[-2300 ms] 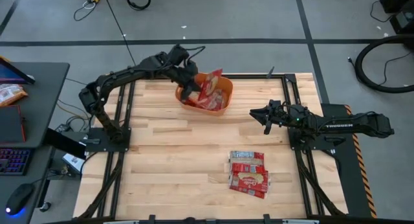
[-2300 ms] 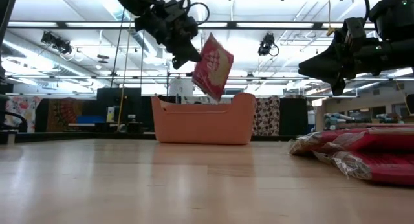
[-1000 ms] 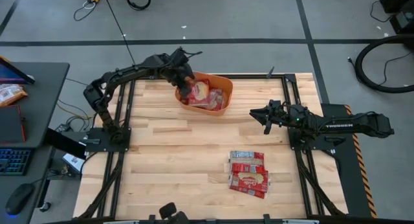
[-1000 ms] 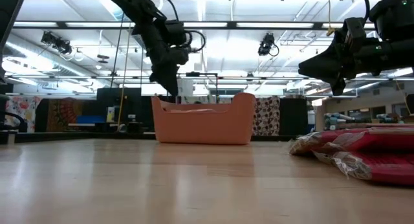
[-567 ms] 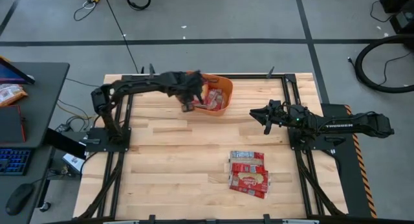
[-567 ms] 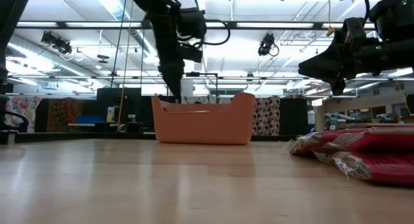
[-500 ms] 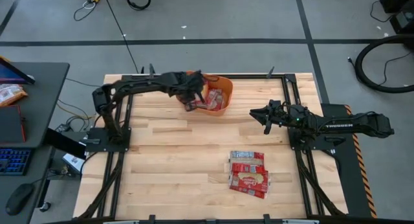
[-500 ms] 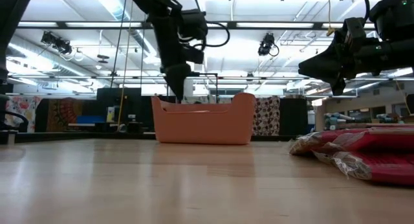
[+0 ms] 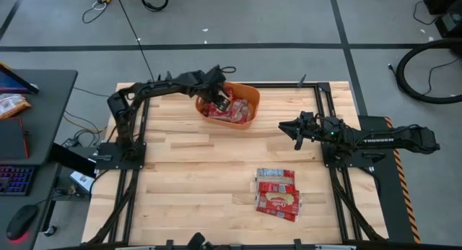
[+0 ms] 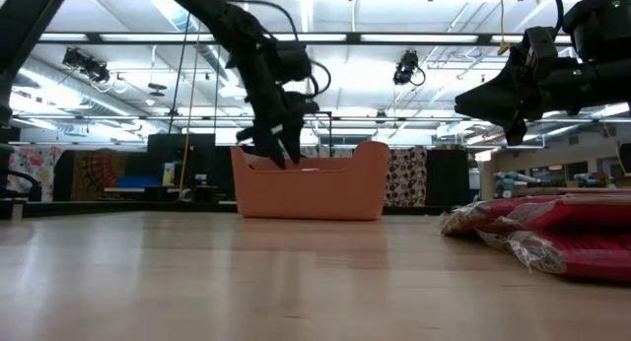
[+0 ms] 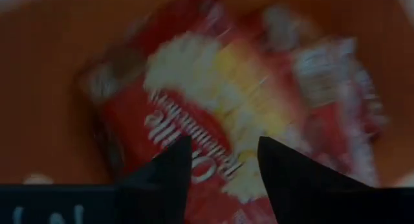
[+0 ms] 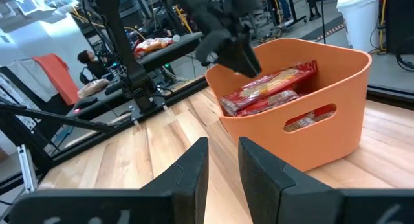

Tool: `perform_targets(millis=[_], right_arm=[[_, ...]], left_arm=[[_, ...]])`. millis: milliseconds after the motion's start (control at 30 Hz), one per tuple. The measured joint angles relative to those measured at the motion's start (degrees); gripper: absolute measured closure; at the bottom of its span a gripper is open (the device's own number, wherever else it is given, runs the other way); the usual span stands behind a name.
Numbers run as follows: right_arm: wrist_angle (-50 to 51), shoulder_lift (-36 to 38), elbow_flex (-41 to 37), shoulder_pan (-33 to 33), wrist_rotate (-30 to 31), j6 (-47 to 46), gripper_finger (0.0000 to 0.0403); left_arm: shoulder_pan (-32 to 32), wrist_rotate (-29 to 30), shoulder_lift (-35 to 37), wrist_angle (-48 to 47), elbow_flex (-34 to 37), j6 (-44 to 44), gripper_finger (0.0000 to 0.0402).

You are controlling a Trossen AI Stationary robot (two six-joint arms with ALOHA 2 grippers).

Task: Sort popcorn bags into baskets
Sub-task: Put the red popcorn bag into the orange bin

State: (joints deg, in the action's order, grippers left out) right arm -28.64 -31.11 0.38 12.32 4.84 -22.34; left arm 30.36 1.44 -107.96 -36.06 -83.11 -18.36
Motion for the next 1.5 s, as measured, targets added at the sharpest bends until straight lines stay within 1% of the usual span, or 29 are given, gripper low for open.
perform_targets(millis=[133,267,400,433,600,800,867,967,1133,1233,1300,1433,1500], right_arm=[[-0.05,0.0,0.0,0.02,0.0,-0.01,0.0313],[-0.01,0.0,0.0,0.01,0.01,-0.01,0.0313],[0.01,0.0,0.0,0.02,0.02,-0.01,0.0313],[0.02,0.0,0.0,0.01,0.0,-0.01,0.0313],[-0.01,0.0,0.0,0.02,0.01,0.0,0.0313],[0.0,0.0,0.0,0.0,0.02,-0.01,0.0313],[0.0,0.0,0.0,0.02,0.0,0.01,0.0313],[-0.02,0.0,0.0,0.0,0.01,0.0,0.0313],[0.0,0.0,0.0,0.02,0.0,-0.01,0.0313],[0.0,0.0,0.0,0.01,0.0,0.01,0.0313],[0.0,0.0,0.0,0.01,0.01,0.0,0.0313],[0.03,0.0,0.0,0.02,0.02,0.0,0.0313],[0.0,0.0,0.0,0.0,0.0,-0.01,0.0313]], left_arm=[[0.62,-1.24,-2.75,0.33,0.02,-2.04,0.0199],[-0.05,-0.24,-4.66,0.99,-0.21,-1.45,0.0188],[-1.37,1.25,-5.36,1.63,-0.24,5.81,0.019],[-1.93,1.62,-5.48,2.04,-0.2,9.1,0.0194],[-4.82,2.14,-5.54,4.26,-0.13,32.08,0.0224],[-7.35,2.25,-5.64,7.39,-0.04,65.78,0.025],[-7.91,4.02,-5.66,7.88,-0.02,72.93,0.0256],[-8.64,6.15,-5.68,8.16,0.02,79.74,0.026],[-9.68,9.56,-5.54,8.18,0.02,85.56,0.026],[-10.78,12.66,-5.07,8.24,0.1,90.88,0.026],[-11.52,14.6,-4.44,9.0,0.13,92.8,0.026],[-12.77,15.23,-2.01,9.45,0.11,91.85,0.026],[-13.69,15.29,-0.23,9.37,0.08,88.07,0.026]])
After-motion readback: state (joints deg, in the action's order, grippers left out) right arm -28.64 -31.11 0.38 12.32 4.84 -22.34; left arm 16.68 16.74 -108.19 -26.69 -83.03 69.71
